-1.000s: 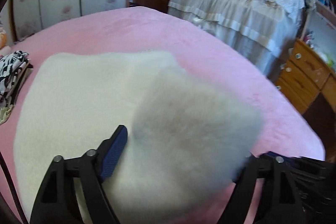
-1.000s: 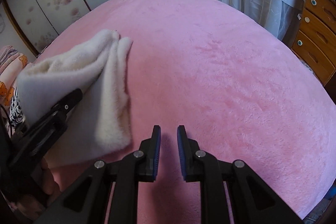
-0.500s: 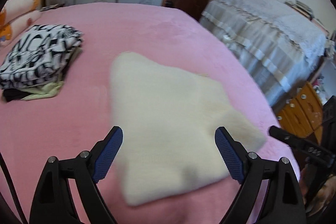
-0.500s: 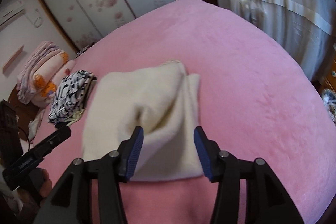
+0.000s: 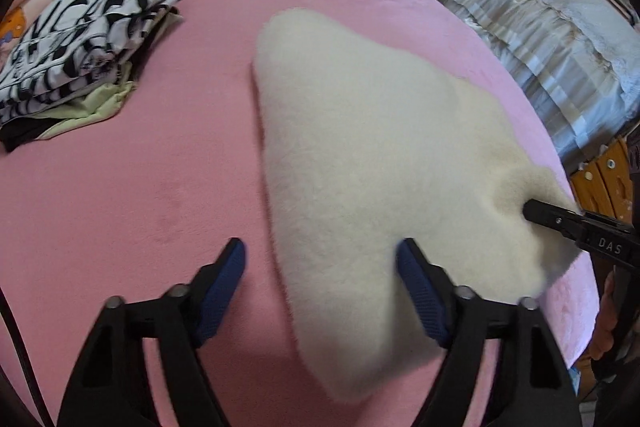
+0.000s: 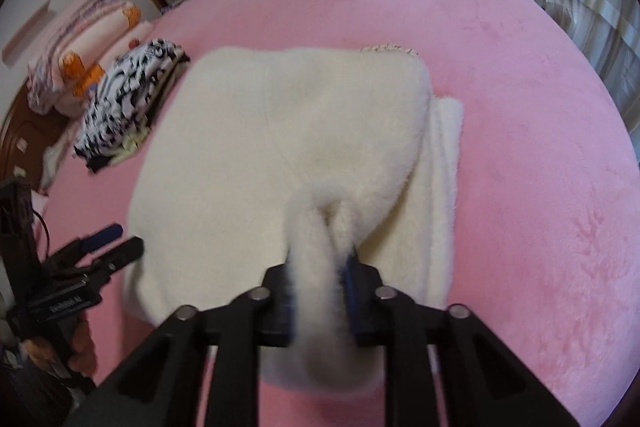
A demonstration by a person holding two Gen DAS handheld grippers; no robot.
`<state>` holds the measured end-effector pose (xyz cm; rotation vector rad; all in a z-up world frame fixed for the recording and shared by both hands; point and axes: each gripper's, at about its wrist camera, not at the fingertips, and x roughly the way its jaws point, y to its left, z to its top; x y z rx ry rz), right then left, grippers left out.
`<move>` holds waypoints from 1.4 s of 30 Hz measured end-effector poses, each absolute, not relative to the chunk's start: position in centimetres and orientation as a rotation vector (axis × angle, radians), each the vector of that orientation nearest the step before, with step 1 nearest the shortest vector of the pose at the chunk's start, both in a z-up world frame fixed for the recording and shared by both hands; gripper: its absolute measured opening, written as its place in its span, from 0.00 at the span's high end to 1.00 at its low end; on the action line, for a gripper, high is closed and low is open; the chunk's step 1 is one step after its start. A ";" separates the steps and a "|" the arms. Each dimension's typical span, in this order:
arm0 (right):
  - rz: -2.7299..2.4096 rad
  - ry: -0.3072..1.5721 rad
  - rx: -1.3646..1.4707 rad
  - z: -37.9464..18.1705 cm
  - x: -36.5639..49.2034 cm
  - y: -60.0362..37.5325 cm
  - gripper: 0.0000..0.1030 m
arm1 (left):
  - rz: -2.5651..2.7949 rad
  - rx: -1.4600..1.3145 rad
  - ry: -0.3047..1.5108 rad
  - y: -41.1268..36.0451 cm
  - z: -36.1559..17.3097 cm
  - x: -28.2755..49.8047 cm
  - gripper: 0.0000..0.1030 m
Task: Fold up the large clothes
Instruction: 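Grasp the folded cardigan edge with the right tool and tuck it over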
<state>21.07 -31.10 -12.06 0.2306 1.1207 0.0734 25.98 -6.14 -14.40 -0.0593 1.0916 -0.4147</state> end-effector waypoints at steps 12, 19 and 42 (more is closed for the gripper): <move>-0.025 1.029 0.383 -17.1 14.8 -35.2 0.86 | -0.391 0.253 0.940 -12.0 -14.8 21.6 0.47; -0.038 1.007 0.396 -12.4 14.7 -35.6 0.57 | -0.462 0.197 0.978 -11.1 -12.0 21.7 0.30; -0.080 1.013 0.480 -15.0 25.3 -41.6 0.79 | -0.436 -0.064 1.065 -9.7 -14.5 35.2 0.27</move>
